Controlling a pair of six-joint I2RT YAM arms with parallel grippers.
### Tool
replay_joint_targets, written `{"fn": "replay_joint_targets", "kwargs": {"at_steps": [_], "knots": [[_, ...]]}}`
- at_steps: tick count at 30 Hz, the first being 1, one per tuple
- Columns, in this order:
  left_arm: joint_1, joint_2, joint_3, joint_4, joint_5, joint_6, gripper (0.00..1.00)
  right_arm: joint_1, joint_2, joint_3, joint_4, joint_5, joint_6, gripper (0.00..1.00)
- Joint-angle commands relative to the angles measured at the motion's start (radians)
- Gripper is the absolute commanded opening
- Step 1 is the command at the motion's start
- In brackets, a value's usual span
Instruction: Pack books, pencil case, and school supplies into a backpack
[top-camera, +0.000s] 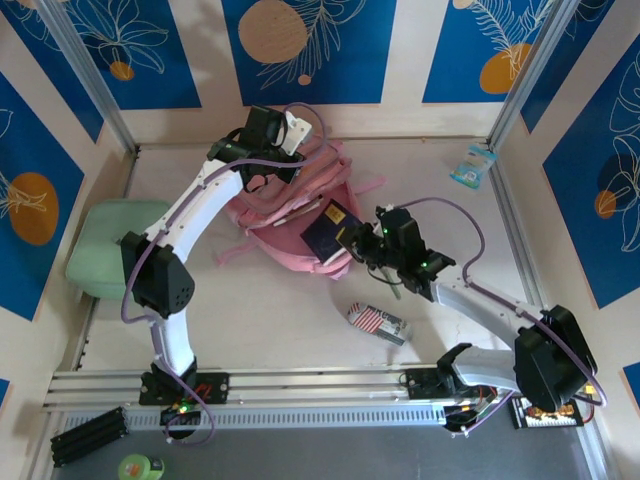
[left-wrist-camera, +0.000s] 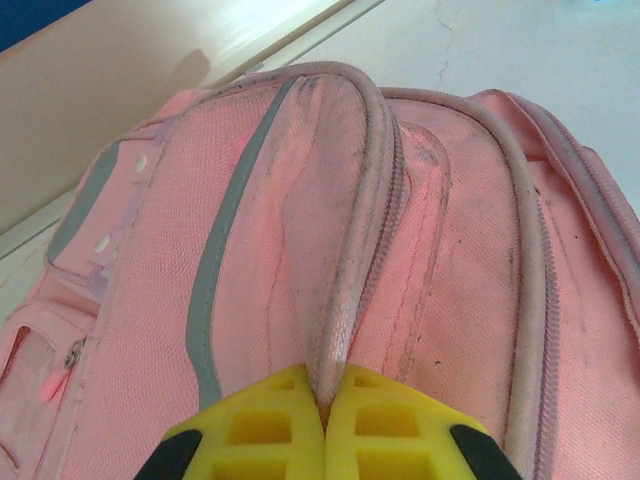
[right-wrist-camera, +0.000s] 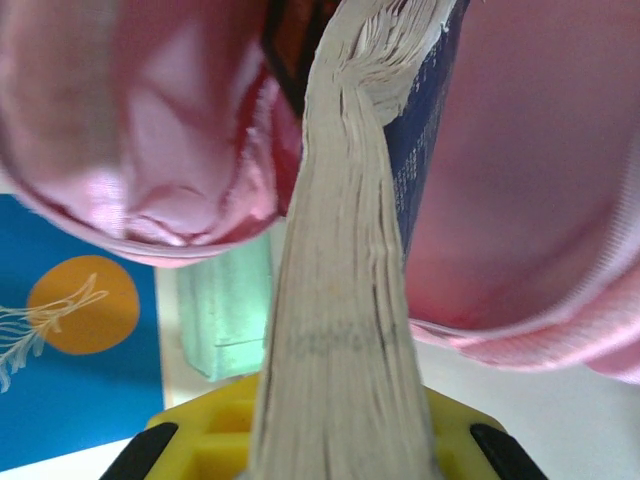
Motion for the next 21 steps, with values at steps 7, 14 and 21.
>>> {"fn": "replay_joint_targets", "kwargs": {"at_steps": [7, 14, 21], "knots": [[0.001, -0.077, 0.028, 0.12, 0.035, 0.014, 0.0, 0.001, 0.181, 0.189, 0.28, -0.076, -0.038, 0.02], [0.006, -0.086, 0.018, 0.128, 0.032, -0.003, 0.0, -0.023, 0.448, 0.214, 0.44, -0.023, 0.042, 0.02], [0.008, -0.088, 0.005, 0.136, 0.039, -0.013, 0.0, -0.017, 0.664, 0.327, 0.464, 0.01, 0.063, 0.04]]}}
